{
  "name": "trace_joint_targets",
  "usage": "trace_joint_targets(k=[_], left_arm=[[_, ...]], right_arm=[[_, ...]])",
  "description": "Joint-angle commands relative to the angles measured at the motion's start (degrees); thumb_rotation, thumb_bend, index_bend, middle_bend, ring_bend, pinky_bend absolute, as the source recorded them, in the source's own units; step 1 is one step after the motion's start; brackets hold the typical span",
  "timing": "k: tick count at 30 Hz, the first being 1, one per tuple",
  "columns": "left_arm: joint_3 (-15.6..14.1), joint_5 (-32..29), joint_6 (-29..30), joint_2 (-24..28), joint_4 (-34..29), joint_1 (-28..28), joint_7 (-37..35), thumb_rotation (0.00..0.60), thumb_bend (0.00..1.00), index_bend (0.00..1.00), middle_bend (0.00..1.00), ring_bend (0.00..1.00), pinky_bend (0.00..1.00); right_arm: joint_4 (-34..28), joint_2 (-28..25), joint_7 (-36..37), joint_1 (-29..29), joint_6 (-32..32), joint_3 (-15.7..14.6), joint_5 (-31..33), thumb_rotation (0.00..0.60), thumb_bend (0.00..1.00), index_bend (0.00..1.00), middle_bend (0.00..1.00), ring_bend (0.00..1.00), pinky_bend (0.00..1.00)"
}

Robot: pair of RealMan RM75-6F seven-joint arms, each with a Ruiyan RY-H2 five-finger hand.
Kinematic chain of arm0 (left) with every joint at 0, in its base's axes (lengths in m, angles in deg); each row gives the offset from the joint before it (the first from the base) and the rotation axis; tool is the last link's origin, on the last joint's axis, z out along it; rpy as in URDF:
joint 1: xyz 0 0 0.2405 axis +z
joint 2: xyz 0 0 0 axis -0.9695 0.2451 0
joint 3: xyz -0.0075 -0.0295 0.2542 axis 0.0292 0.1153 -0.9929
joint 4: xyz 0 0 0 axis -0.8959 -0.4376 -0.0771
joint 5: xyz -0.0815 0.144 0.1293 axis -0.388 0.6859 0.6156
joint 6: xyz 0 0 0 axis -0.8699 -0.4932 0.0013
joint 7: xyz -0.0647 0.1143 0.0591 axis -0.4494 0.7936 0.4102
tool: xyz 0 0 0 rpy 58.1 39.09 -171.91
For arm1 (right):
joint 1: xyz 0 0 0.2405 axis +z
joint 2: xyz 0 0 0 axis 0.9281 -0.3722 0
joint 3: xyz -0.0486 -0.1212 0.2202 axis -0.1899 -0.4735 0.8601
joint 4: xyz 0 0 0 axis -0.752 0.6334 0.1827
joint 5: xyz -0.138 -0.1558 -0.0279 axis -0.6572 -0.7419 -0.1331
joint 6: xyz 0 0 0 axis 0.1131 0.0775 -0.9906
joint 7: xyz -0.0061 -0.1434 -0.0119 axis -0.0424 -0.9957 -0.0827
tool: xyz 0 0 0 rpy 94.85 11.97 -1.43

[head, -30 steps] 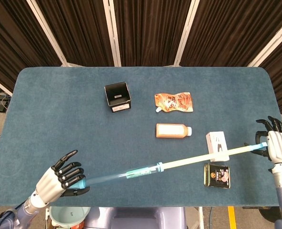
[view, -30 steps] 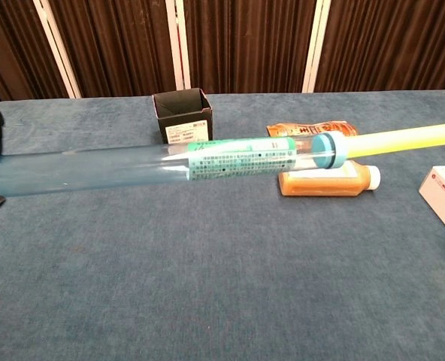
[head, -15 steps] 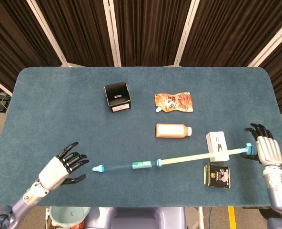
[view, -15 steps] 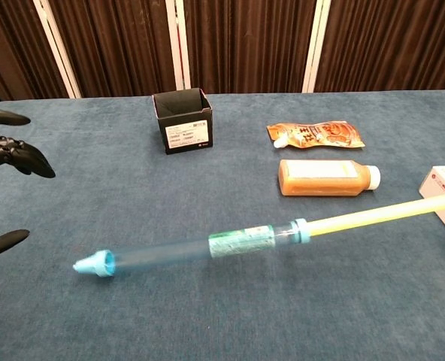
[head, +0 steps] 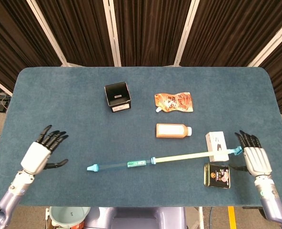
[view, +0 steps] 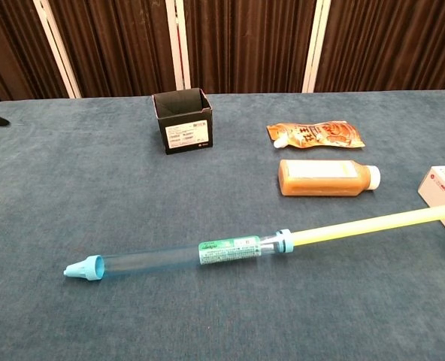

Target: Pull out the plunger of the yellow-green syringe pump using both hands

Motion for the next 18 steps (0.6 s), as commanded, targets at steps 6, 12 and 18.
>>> trace_joint_targets(k=[6, 12, 18], left_arm=[[0.76, -7.77, -3.75, 25.95, -46.54, 6.91, 23.87, 0.6, 0.12, 0.09, 0.11, 0.12, 0.02], [-0.83, -9.39, -1.45, 30.4, -59.13, 11.4, 32.94, 0.6, 0.12, 0.09, 0.11, 0.12, 0.02], [-0.85, -10.15, 0.07, 29.98, -58.76, 13.93, 35.37, 0.6, 0.12, 0.08, 0.1, 0.12, 0.02]], right_arm=[[-20.19, -8.9, -20.46, -8.25, -18.35, 0.0, -5.51, 0.6, 0.0, 0.0, 0.0, 0.0, 0.0], [-22.73, -10.39, -19.25, -11.92, -19.74, -2.27, -4.43, 0.6, 0.0, 0.0, 0.0, 0.0, 0.0], [-22.55, -10.8, -15.27, -13.83, -21.05, -1.87, -3.27, 0.6, 0.0, 0.0, 0.0, 0.0, 0.0]])
